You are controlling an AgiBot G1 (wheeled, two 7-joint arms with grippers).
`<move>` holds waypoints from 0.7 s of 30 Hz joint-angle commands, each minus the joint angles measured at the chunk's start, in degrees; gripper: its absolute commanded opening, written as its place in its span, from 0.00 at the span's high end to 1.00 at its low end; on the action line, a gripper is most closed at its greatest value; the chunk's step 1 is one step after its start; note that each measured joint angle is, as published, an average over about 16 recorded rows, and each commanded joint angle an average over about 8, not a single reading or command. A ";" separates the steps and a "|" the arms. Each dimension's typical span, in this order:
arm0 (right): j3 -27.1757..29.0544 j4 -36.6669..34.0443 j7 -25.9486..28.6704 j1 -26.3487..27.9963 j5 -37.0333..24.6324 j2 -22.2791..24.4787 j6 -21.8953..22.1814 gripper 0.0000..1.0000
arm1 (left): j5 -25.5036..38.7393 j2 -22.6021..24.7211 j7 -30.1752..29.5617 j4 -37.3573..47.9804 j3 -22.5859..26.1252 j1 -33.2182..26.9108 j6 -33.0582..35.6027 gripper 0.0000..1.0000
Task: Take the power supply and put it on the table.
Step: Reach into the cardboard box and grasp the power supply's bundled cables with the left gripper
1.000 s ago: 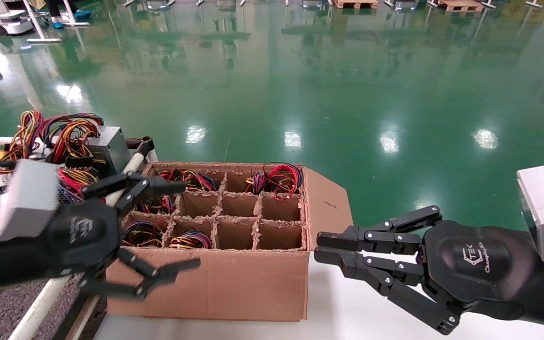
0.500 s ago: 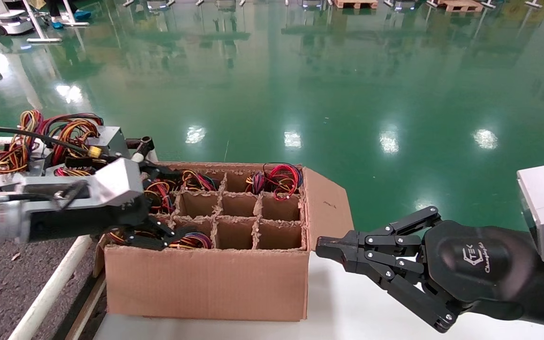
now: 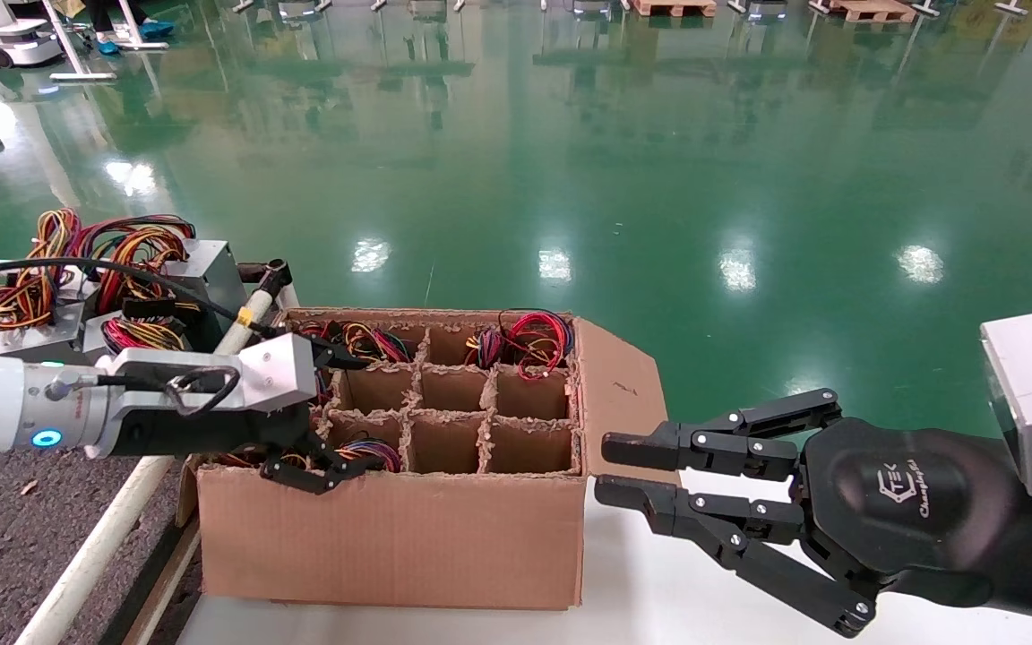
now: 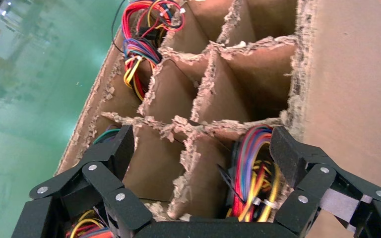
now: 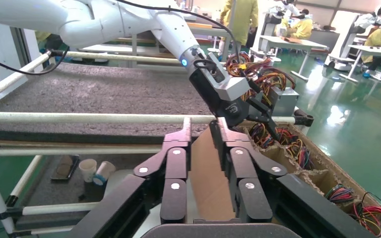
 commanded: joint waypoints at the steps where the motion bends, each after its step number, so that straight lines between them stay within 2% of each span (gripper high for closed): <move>1: 0.00 0.00 0.00 0.00 0.00 0.00 0.00 0.00 | 0.46 0.74 0.67 1.56 0.15 -0.44 -0.62 1.00; 21: 0.00 0.00 0.00 0.00 0.00 0.00 0.00 0.00 | 0.87 1.65 3.84 9.91 0.03 -1.71 -1.69 1.00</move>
